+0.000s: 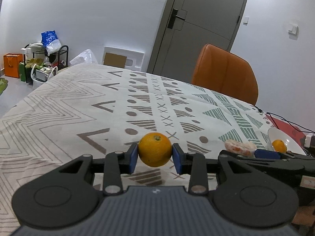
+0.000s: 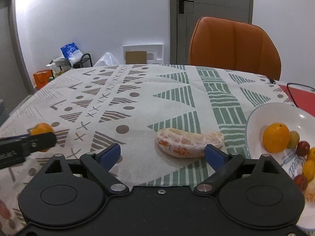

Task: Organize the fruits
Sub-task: 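Grasp a mandarin orange with the left tool while the right tool closes on a wrapped citrus piece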

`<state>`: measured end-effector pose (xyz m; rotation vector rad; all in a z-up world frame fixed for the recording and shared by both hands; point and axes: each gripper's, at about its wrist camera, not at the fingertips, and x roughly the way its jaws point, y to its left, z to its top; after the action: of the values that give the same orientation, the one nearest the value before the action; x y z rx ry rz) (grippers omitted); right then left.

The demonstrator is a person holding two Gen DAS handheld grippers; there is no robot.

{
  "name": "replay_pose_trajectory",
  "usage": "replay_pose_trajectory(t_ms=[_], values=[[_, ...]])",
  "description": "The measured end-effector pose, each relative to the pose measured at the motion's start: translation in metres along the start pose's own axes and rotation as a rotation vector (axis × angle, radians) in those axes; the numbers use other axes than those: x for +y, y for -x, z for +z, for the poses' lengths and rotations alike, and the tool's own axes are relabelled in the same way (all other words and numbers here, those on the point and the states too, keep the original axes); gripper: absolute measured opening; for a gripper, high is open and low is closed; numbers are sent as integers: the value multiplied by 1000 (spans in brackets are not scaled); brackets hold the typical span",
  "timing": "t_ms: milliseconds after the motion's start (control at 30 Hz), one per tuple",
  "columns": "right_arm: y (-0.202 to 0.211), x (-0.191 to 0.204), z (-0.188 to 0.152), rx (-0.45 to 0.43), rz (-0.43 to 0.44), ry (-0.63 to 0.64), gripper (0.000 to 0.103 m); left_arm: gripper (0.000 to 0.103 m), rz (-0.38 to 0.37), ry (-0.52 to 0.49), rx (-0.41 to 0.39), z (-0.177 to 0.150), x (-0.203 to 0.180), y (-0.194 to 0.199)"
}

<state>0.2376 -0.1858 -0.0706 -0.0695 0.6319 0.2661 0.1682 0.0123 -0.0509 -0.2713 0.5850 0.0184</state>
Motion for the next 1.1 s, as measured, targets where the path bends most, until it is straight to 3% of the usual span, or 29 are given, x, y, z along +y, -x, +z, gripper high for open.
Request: replay_pose_trajectory(t_ms=[267,533,1100], values=[[-11,2,5,3,58,6,90,36,12,26,-4,1,13,1],[-25,5,9,12,32,24,88,36,22,39,-4,0,20,-2],[-43,0,24,2,7,40,74,36,57,59,-4,0,32,-9]])
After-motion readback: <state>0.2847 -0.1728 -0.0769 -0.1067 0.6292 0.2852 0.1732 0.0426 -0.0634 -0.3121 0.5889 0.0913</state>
